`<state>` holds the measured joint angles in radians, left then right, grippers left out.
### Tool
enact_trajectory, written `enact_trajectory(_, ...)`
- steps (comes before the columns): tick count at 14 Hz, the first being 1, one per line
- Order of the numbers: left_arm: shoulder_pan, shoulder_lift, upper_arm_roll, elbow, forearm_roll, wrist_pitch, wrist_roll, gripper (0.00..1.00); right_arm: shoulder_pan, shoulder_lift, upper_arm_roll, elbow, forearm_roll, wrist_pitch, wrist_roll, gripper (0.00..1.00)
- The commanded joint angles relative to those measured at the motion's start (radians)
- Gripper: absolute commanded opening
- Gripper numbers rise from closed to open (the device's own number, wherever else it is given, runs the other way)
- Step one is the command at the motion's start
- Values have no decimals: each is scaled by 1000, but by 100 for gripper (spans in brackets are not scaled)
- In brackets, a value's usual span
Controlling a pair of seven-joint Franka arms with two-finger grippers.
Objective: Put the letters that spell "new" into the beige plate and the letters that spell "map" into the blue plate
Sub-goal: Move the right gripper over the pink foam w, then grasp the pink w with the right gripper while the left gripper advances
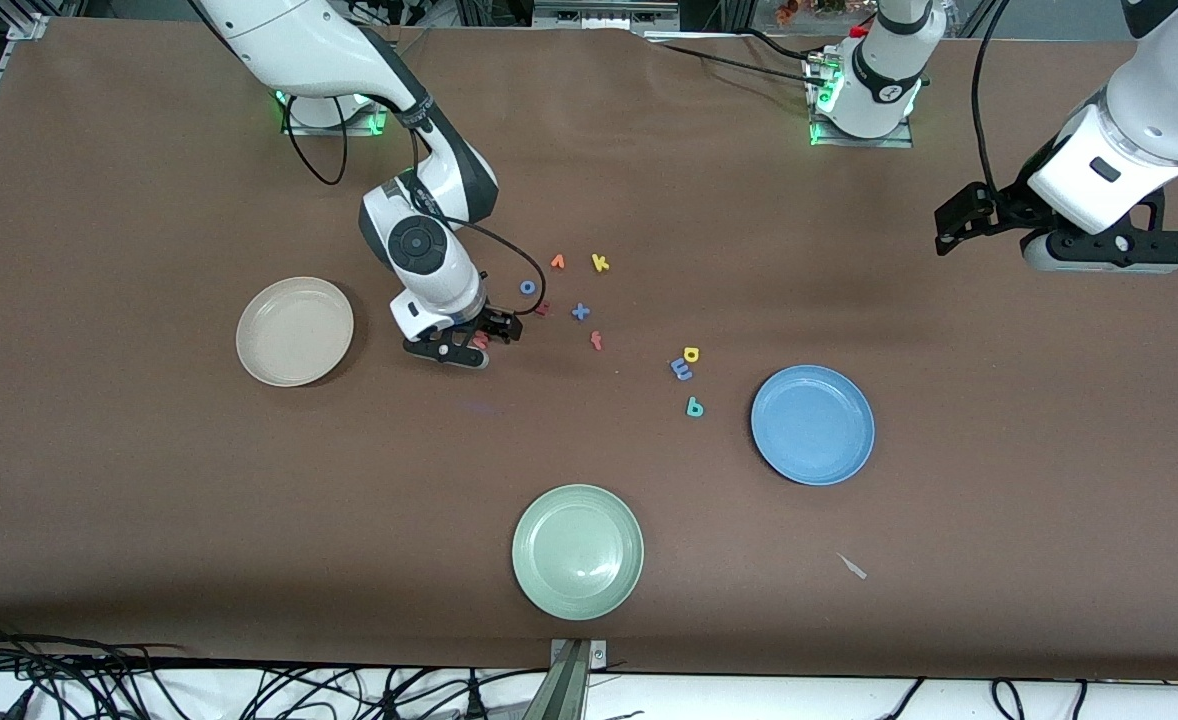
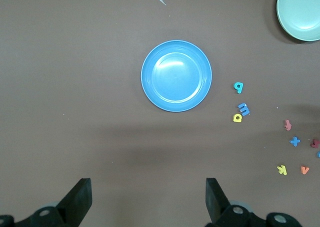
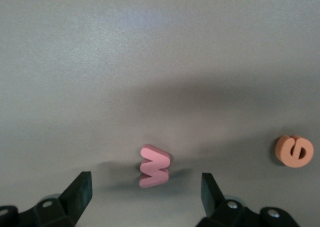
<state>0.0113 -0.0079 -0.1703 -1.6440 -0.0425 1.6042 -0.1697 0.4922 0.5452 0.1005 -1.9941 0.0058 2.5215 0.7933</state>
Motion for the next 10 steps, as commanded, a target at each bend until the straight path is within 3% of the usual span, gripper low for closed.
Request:
enact_trajectory(1,-4,5,-2,23,24,-21,-8,100,0,22,2,21,11,5,11,84)
enact_trajectory(7,-25,72,-2,23,24,-36,-5,100,-3,35,1,21,11,3,-2,52)
enact_trajectory(10,-51,156,0,47,24,-30,-10,100,-4,36,-1,24,11,5,-5,36)
